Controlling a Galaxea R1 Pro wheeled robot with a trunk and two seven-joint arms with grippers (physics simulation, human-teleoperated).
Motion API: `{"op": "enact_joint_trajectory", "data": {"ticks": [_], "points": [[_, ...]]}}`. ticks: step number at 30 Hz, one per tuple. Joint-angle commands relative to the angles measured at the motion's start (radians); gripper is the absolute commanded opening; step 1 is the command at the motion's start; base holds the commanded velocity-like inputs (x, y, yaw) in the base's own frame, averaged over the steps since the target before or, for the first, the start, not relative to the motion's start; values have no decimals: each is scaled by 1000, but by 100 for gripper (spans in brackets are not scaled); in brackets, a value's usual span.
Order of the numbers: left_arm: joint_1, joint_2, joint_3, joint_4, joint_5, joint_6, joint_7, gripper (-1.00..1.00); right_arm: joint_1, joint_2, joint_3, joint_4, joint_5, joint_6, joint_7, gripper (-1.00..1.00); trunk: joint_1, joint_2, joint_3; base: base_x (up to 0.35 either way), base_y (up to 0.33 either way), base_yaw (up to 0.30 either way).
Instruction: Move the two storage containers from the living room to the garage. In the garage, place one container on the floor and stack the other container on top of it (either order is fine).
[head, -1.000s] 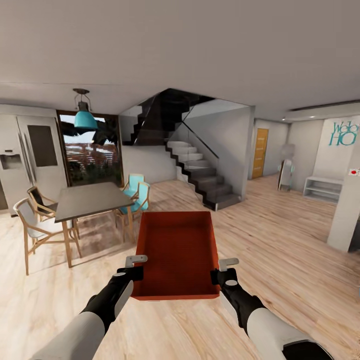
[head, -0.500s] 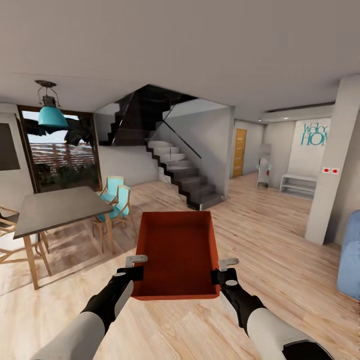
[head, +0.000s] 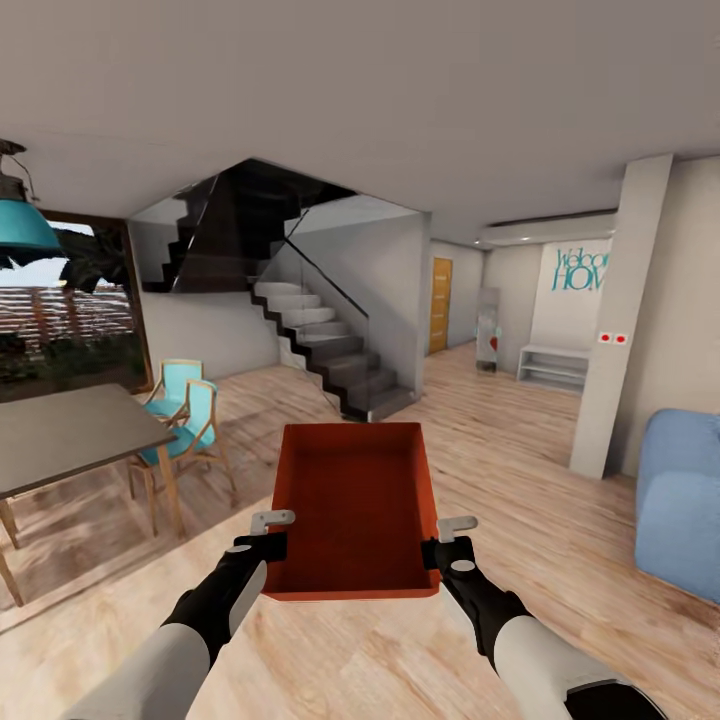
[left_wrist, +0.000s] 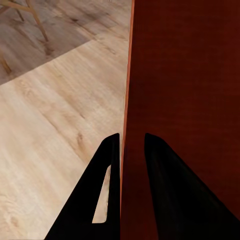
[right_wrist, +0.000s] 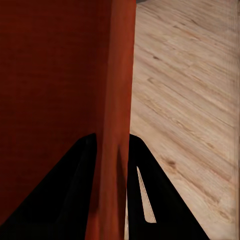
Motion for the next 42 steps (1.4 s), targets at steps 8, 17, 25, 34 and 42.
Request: {"op": "enact_joint_trajectory", "data": {"ticks": [8, 17, 25, 34, 42], "points": [[-1, 2, 20, -5, -16, -18, 15, -100, 0, -5, -3, 4, 0, 1, -8, -100, 1, -1, -1, 323, 94, -244], [-1, 3, 20, -6, -16, -18, 15, -100, 0, -5, -4, 4, 0, -1, -8, -100, 1, -1, -1, 323, 94, -244], [-1, 3, 20, -5, -16, -18, 15, -100, 0, -5, -3, 4, 0, -1, -8, -100, 1, -1, -1, 323, 94, -244], [-1, 3, 20, -5, -16, -18, 15, -100, 0, -5, -4, 4, 0, -1, -8, -100, 1, -1, -1, 323, 94, -244], [-1, 3, 20, -5, -16, -18, 15, -100, 0, -5, -3, 4, 0, -1, -8, -100, 1, -1, -1, 323, 88, -244]]}}
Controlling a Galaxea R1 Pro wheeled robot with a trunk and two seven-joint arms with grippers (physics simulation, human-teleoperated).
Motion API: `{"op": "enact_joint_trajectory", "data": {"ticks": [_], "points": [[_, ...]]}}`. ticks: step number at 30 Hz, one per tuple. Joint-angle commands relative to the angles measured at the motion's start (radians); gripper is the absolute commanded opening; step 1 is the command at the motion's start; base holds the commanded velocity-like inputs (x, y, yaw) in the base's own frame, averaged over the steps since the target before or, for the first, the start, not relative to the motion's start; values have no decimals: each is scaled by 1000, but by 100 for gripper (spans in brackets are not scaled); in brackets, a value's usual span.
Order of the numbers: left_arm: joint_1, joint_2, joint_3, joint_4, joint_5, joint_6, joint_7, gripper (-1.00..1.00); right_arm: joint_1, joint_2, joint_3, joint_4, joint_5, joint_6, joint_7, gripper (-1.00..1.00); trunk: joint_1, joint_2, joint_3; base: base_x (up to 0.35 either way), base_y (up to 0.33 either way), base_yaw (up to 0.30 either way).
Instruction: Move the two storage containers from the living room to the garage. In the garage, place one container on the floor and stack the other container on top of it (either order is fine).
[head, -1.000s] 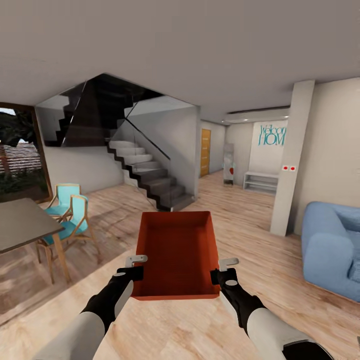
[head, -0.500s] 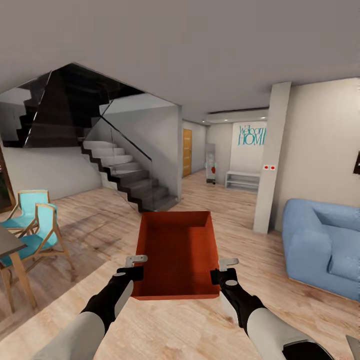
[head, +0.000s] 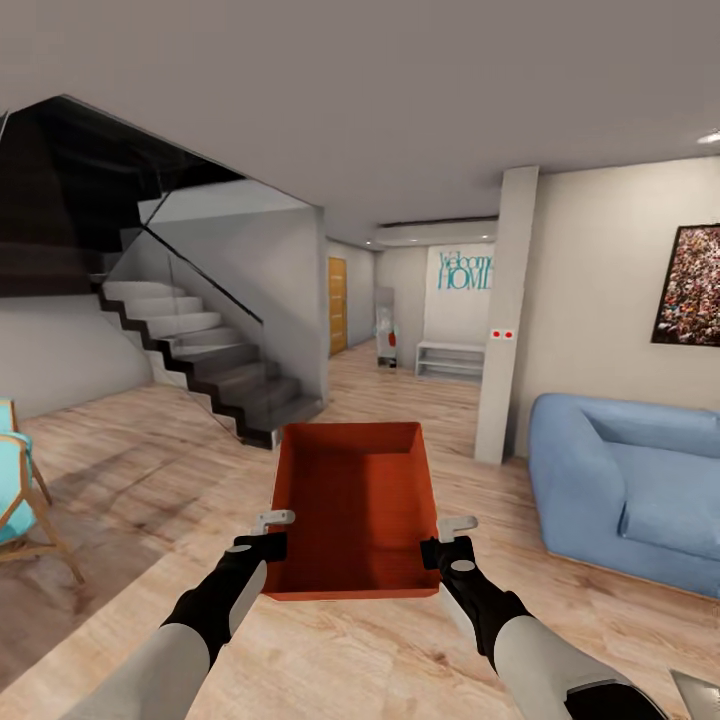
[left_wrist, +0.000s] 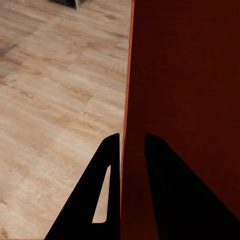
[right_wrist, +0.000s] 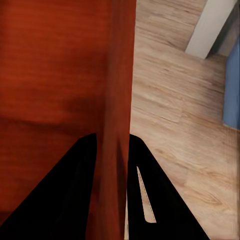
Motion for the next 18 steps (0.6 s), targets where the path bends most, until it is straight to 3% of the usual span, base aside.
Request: {"op": "enact_joint_trajectory", "data": {"ticks": [1, 14, 18], "points": [[-1, 2, 20, -5, -16, -17, 15, -100, 0, -5, -3, 4, 0, 0, -8, -100, 1, -1, -1, 323, 82, -244], [-1, 2, 21, -7, -16, -17, 15, -100, 0, -5, -3, 4, 0, 0, -8, -100, 1, -1, -1, 323, 14, -244], [-1, 2, 20, -7, -16, -17, 15, -100, 0, -5, -3, 4, 0, 0, -8, -100, 1, -1, -1, 323, 0, -111]]}}
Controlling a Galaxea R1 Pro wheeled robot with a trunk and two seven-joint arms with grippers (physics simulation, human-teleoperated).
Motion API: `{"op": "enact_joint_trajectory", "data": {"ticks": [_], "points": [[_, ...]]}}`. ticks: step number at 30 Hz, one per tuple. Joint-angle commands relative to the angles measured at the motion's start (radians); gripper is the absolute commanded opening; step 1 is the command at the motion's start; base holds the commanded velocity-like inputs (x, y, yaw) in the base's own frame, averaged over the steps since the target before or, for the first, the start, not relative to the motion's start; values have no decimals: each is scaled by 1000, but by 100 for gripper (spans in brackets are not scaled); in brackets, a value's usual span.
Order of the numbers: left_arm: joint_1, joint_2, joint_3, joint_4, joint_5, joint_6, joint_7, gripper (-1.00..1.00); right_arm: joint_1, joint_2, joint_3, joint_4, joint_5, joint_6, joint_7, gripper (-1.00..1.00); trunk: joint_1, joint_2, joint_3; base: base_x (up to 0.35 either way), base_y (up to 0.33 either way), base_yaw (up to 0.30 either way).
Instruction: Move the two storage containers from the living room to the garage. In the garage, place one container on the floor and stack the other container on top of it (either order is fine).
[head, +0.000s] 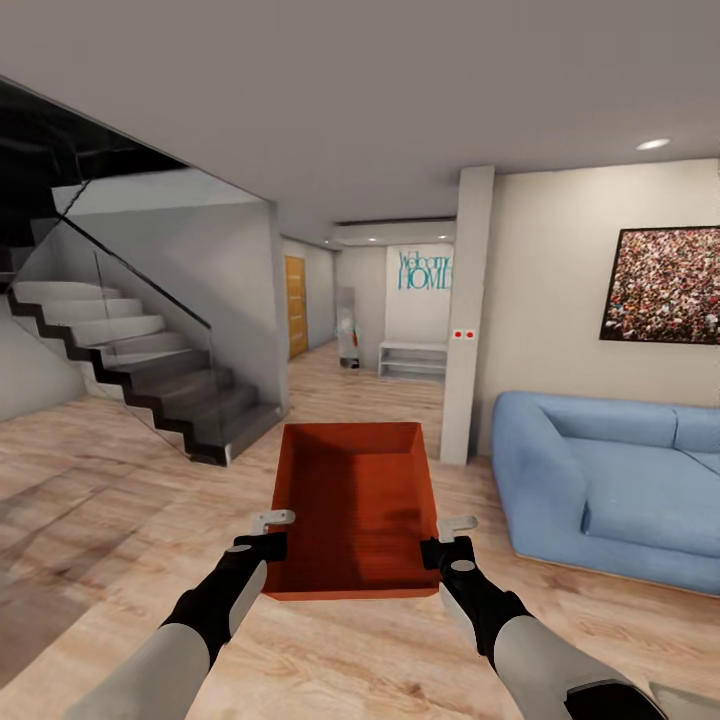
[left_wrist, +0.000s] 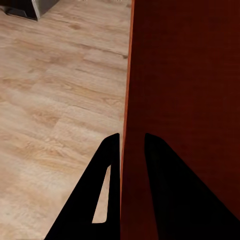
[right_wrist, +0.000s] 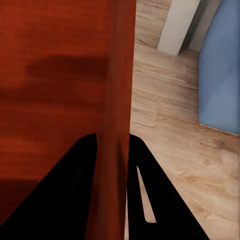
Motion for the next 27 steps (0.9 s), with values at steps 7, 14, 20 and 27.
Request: {"op": "enact_joint_trajectory", "data": {"ticks": [7, 14, 20, 27], "points": [[-1, 2, 20, -5, -16, -19, 15, -100, 0, -6, -3, 3, 0, 0, -8, -100, 1, -1, -1, 323, 0, -6], [-1, 2, 20, -5, -16, -19, 15, -100, 0, -6, -3, 3, 0, 0, -8, -100, 1, -1, -1, 323, 0, 0], [-1, 2, 20, -5, -16, -19, 15, -100, 0, -6, -3, 3, 0, 0, -8, -100, 1, -1, -1, 323, 0, 0], [-1, 2, 20, -5, -16, -20, 15, -100, 0, -6, -3, 3, 0, 0, -8, -100, 1, -1, -1, 323, 0, 0]]}}
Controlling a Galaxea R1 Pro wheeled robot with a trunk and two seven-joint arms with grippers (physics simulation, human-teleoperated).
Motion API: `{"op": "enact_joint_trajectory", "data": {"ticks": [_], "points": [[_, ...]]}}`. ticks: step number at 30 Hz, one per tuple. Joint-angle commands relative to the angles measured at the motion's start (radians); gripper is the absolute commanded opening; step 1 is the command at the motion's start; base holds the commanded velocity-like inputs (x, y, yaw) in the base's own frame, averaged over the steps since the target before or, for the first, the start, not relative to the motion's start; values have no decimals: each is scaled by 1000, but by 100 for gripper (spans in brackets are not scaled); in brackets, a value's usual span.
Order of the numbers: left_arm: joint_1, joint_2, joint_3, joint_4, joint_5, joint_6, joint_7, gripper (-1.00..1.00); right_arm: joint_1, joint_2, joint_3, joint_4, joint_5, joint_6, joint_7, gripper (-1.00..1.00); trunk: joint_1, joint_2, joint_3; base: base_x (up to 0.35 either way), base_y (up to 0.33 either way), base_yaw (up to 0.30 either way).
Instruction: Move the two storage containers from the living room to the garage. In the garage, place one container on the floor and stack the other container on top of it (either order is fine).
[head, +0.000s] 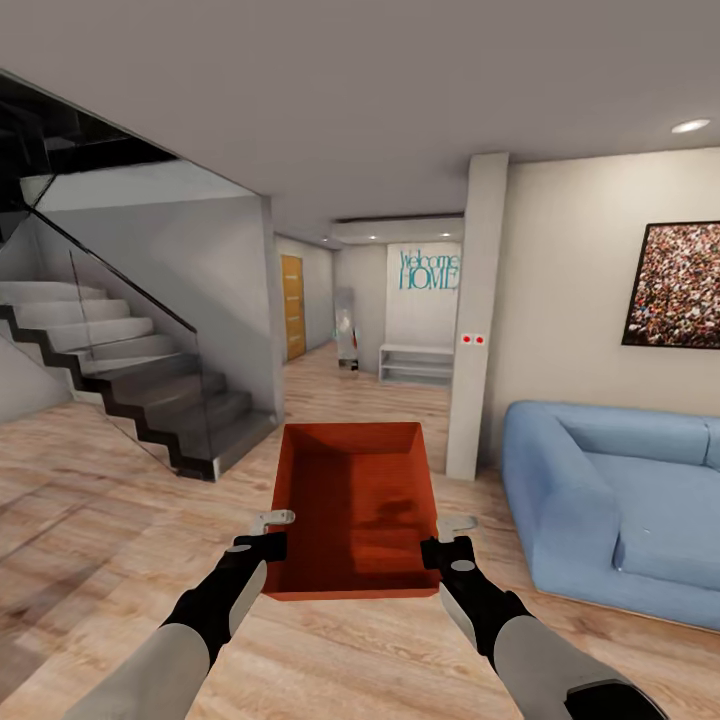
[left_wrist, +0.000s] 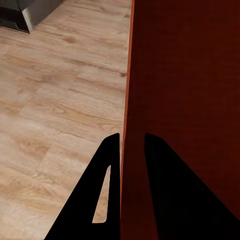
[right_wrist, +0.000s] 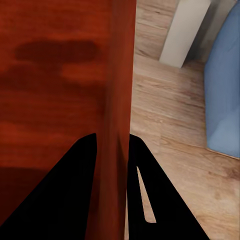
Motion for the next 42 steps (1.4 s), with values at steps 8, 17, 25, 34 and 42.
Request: {"op": "enact_joint_trajectory", "data": {"ticks": [8, 17, 25, 34, 42], "points": [[-1, 2, 20, -5, -16, -19, 15, -100, 0, -6, -3, 3, 0, 0, -8, -100, 1, -1, -1, 323, 0, 0], [-1, 2, 20, -5, -16, -20, 15, -100, 0, -6, -3, 3, 0, 0, -8, -100, 1, -1, -1, 323, 0, 0], [-1, 2, 20, -5, -16, -20, 15, -100, 0, -6, -3, 3, 0, 0, -8, -100, 1, -1, -1, 323, 0, 0], [-1, 2, 20, -5, -16, -20, 15, -100, 0, -6, -3, 3, 0, 0, -8, -100, 1, -1, -1, 323, 0, 0], [-1, 2, 19, -5, -16, -20, 15, -100, 0, -6, -3, 3, 0, 0, -8, -100, 1, -1, -1, 323, 0, 0]]}}
